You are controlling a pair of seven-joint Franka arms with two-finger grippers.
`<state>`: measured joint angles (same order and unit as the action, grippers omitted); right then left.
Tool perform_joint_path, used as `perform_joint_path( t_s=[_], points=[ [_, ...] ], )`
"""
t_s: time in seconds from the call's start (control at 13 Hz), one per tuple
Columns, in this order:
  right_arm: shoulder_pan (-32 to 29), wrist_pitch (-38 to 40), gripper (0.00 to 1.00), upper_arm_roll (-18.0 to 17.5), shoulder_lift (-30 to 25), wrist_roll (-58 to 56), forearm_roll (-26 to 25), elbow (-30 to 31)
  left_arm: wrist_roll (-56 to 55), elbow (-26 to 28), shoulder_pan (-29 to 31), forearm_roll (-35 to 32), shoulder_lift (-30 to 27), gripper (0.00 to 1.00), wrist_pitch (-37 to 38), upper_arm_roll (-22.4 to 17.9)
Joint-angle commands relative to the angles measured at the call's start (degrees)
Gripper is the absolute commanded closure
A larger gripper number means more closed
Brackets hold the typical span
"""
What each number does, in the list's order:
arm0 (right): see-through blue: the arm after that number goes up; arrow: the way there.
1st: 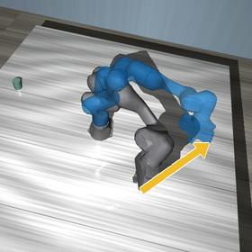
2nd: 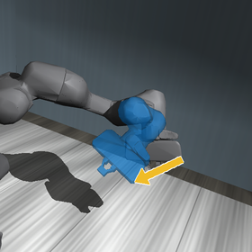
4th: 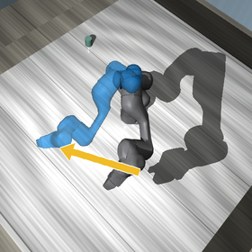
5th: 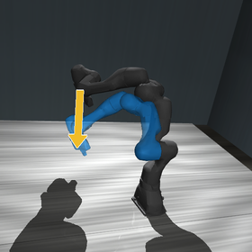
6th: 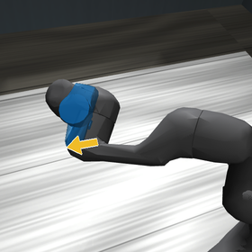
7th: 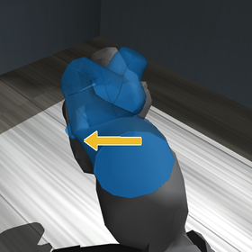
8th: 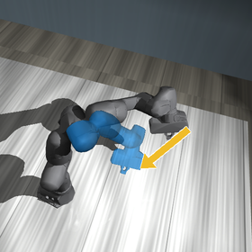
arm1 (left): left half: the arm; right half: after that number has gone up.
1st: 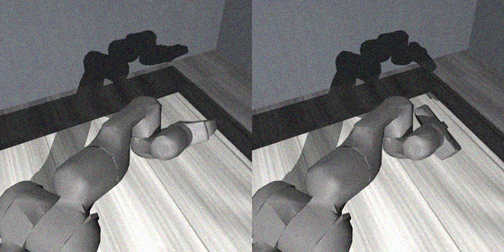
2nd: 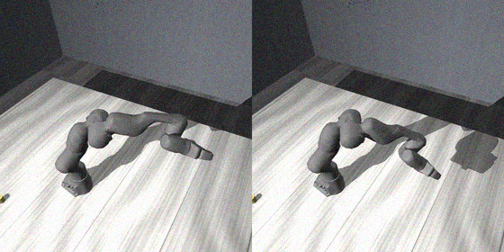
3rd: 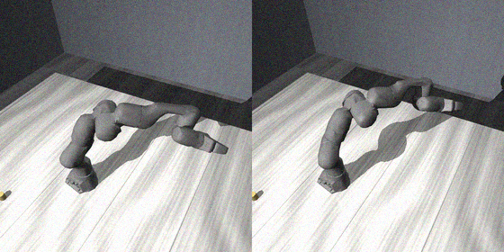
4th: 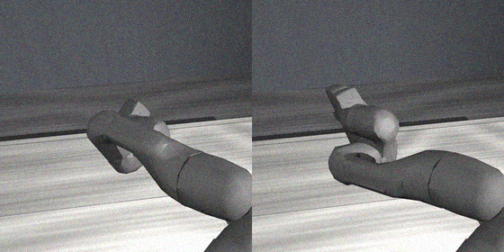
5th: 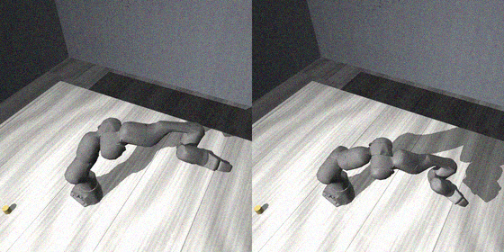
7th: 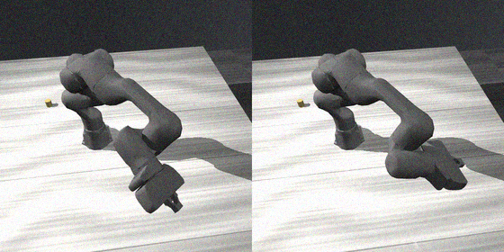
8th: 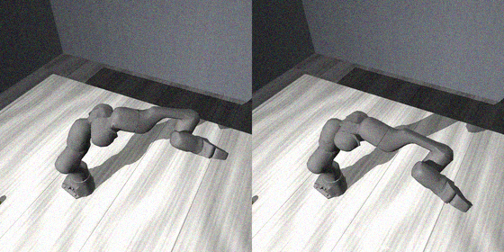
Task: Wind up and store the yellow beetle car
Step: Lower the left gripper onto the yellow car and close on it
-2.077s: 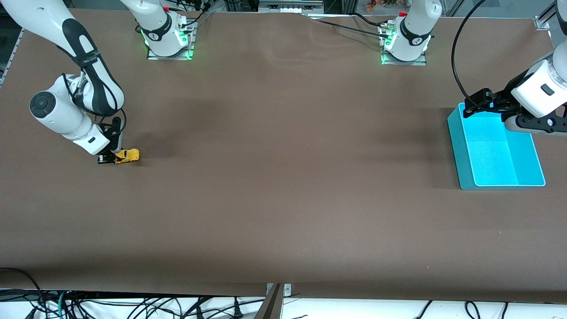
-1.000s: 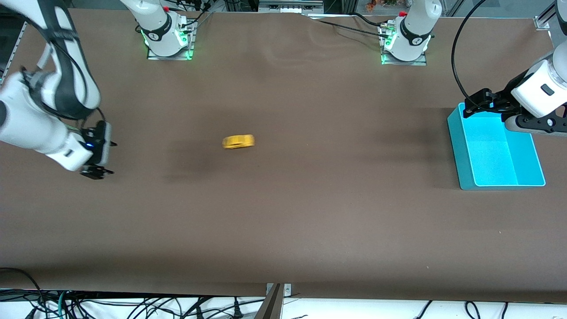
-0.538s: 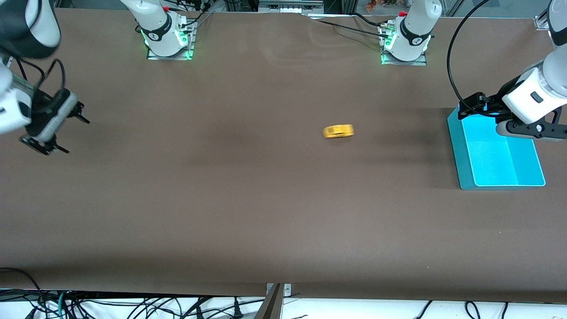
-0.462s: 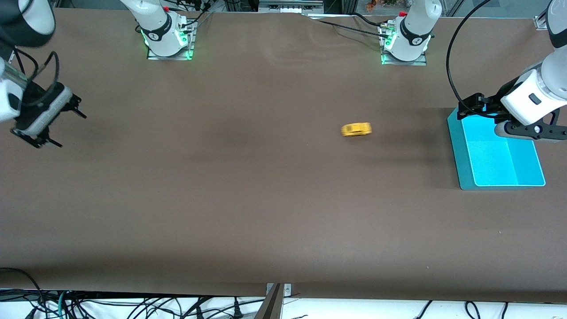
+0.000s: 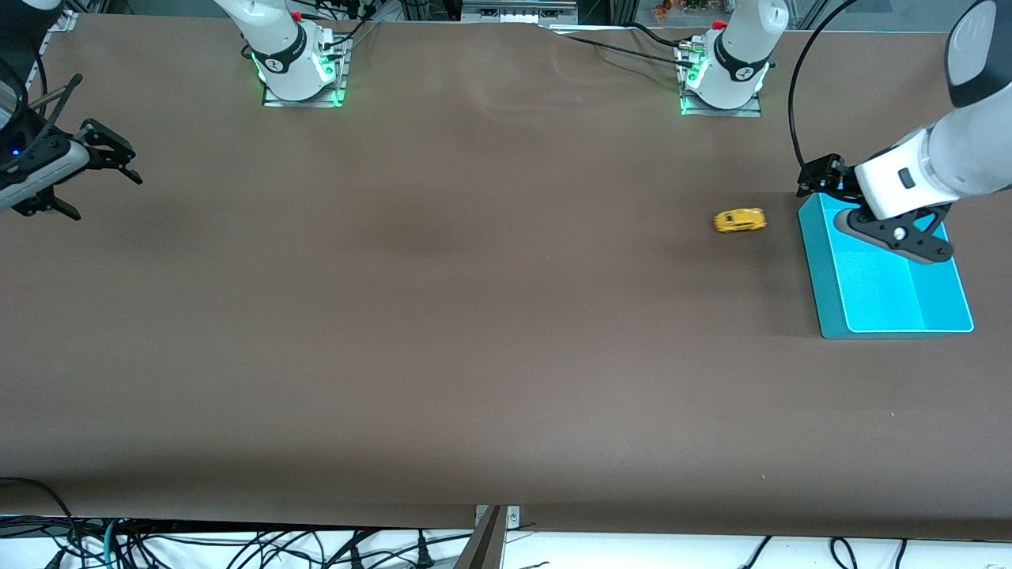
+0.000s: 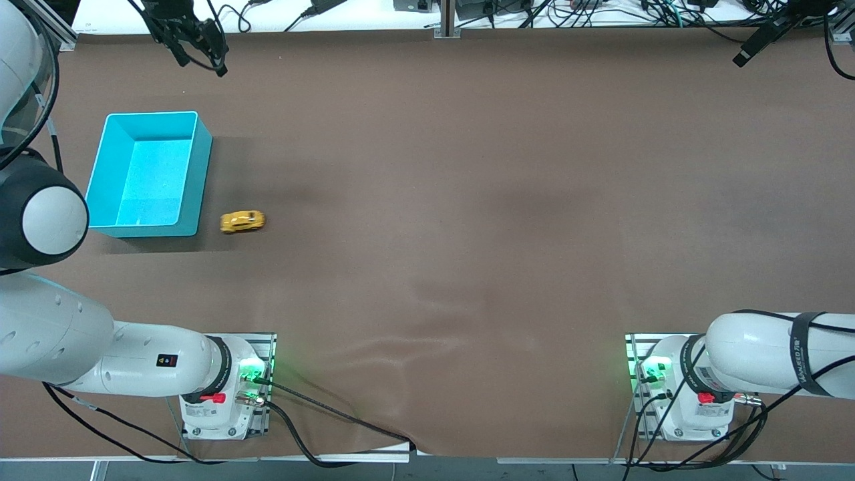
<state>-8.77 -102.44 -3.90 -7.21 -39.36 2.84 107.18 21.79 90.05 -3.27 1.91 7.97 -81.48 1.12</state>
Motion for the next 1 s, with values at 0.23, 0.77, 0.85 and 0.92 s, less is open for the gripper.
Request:
perform_joint_path(
  t_s=[0.23, 0.77, 0.85, 0.92],
  points=[
    [0.86, 2.16, 0.00, 0.73, -0.79, 3.94, 0.68, -1.28, 25.02, 17.13, 0.46, -1.99, -4.52, 0.00, -7.34, 0.02],
    [3.50, 5.23, 0.00, 1.44, -1.67, 17.12, 0.86, -2.07, 46.49, 38.16, 1.25, -5.14, -8.41, 0.00, -26.87, -0.94],
    [3.50, 5.23, 0.00, 1.44, -1.67, 17.21, 0.77, -2.07, 47.46, 39.92, 1.25, -6.72, -8.41, 0.00, -27.84, -0.94],
    [3.50, 5.23, 0.00, 1.44, -1.50, 17.12, 0.77, -2.07, 47.47, 42.03, 1.34, -7.18, -8.93, 0.00, -29.24, -0.94]
  ],
)
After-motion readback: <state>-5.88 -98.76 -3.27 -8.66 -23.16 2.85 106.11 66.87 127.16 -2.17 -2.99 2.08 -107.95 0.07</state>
